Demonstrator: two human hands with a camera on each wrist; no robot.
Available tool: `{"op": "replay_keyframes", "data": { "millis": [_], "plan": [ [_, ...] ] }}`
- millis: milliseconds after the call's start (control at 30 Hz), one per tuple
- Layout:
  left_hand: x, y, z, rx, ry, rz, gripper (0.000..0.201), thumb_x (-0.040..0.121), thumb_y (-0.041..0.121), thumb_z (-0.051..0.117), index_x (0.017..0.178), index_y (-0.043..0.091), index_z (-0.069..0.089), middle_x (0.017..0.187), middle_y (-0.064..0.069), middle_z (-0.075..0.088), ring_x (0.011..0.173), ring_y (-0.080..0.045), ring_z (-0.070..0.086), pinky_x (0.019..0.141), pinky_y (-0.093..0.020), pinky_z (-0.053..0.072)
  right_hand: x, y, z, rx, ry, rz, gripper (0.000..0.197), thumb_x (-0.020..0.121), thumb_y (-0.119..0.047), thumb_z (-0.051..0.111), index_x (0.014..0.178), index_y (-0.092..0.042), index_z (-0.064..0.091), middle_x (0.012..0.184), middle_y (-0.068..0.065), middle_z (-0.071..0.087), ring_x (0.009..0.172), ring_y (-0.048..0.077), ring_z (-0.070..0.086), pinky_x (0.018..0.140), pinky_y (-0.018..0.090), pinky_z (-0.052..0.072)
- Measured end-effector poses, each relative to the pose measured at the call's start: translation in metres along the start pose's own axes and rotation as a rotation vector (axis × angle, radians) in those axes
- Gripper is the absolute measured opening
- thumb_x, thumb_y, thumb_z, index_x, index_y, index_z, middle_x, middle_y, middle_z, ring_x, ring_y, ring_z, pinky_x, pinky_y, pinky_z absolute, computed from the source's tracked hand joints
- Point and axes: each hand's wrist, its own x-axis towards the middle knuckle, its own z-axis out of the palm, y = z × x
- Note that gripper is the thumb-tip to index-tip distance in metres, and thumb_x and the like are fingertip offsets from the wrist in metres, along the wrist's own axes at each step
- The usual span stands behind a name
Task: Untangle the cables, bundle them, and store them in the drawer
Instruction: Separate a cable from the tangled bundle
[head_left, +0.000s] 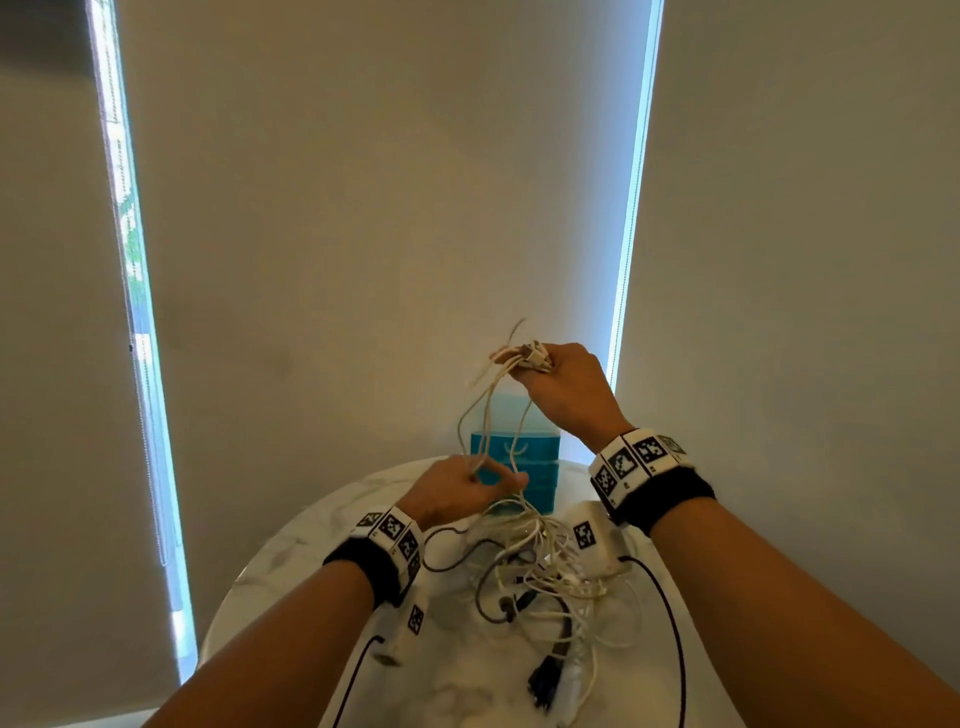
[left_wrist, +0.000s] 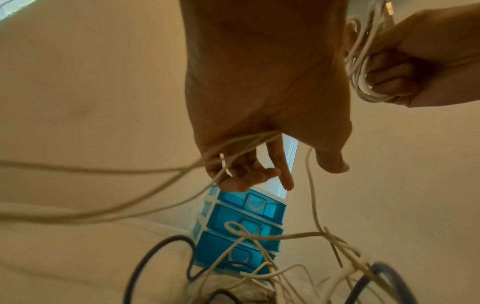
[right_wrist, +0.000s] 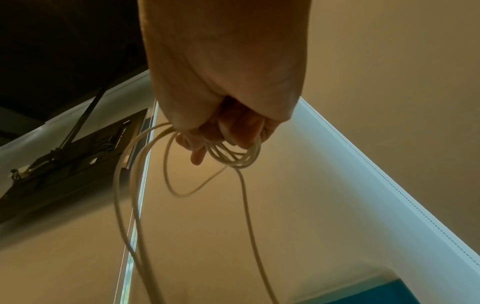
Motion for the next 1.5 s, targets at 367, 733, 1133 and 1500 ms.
{"op": "replay_keyframes", "data": {
  "millis": [367, 733, 1133, 1500],
  "plan": [
    [0.004, 0.009, -0.001, -0.537, 0.247, -0.032, 0.023, 0.104, 0.026, 0.069, 0.107, 0.004, 0.075, 0.092, -0.006, 0.083, 0.074, -0.020, 0.080, 0.060, -0.013, 0.053, -0.033, 0.030, -0.002, 0.009, 0.008, 0.179, 0.033, 0.088, -0.052, 0.083, 0.096, -0.022, 0.072, 0.088, -0.006, 0.074, 0.079, 0.010, 0.071, 0.063, 0.020, 0.053],
    [0.007, 0.016, -0.018, -0.478, 0.363, -0.012, 0.007, 0.098, 0.012, 0.072, 0.101, 0.008, 0.076, 0.086, -0.002, 0.082, 0.070, -0.020, 0.080, 0.056, -0.014, 0.051, -0.081, 0.107, 0.040, -0.041, -0.227, 0.384, 0.033, 0.092, -0.056, 0.077, 0.087, -0.023, 0.082, 0.075, -0.007, 0.074, 0.072, 0.009, 0.069, 0.063, 0.022, 0.046],
    [0.010, 0.027, -0.017, -0.578, 0.608, 0.059, 0.025, 0.096, -0.004, 0.066, 0.110, 0.013, 0.077, 0.098, 0.001, 0.083, 0.081, -0.013, 0.080, 0.063, -0.018, 0.059, -0.077, 0.093, 0.034, 0.047, -0.174, 0.402, 0.026, 0.082, -0.048, 0.089, 0.088, -0.023, 0.084, 0.073, -0.009, 0.078, 0.067, 0.003, 0.071, 0.062, 0.019, 0.049],
    [0.000, 0.025, -0.034, -0.635, 0.586, 0.108, 0.019, 0.105, 0.014, 0.063, 0.119, 0.023, 0.072, 0.108, 0.009, 0.081, 0.080, -0.017, 0.080, 0.062, -0.024, 0.057, -0.057, 0.067, 0.040, 0.581, -0.282, 0.602, 0.059, 0.088, -0.041, 0.085, 0.124, 0.004, 0.073, 0.059, -0.004, 0.046, 0.047, 0.010, 0.033, 0.044, 0.021, 0.032]
  ]
}}
